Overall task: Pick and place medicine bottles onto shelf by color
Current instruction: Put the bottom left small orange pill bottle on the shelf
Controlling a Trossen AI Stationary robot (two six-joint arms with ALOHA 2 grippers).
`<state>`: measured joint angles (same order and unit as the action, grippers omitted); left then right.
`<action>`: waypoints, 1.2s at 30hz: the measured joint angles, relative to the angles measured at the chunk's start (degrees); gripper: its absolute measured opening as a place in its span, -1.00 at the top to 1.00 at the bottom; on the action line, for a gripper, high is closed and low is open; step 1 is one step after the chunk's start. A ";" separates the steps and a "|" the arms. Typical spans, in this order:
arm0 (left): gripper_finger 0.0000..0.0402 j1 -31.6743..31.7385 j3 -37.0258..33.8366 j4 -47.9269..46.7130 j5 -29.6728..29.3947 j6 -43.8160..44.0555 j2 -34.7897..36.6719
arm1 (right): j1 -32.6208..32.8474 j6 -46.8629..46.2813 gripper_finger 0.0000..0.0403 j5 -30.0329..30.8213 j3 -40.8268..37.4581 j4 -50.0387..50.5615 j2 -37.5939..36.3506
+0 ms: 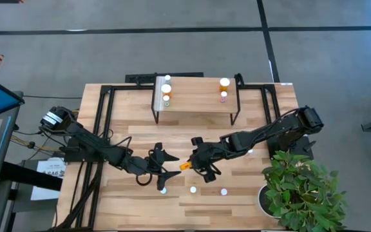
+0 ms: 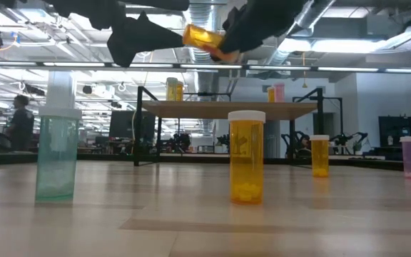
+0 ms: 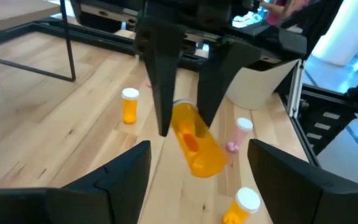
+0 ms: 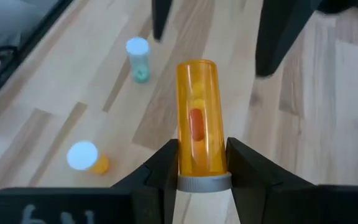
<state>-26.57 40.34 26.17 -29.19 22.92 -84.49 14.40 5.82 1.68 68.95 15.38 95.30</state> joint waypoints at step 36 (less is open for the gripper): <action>0.54 -0.04 -0.07 0.13 -2.79 0.04 0.00 | -0.29 -0.92 0.30 1.48 -0.07 -6.79 0.07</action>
<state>-26.61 40.27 26.30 -31.98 22.96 -84.49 14.11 4.91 3.16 68.88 8.59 95.37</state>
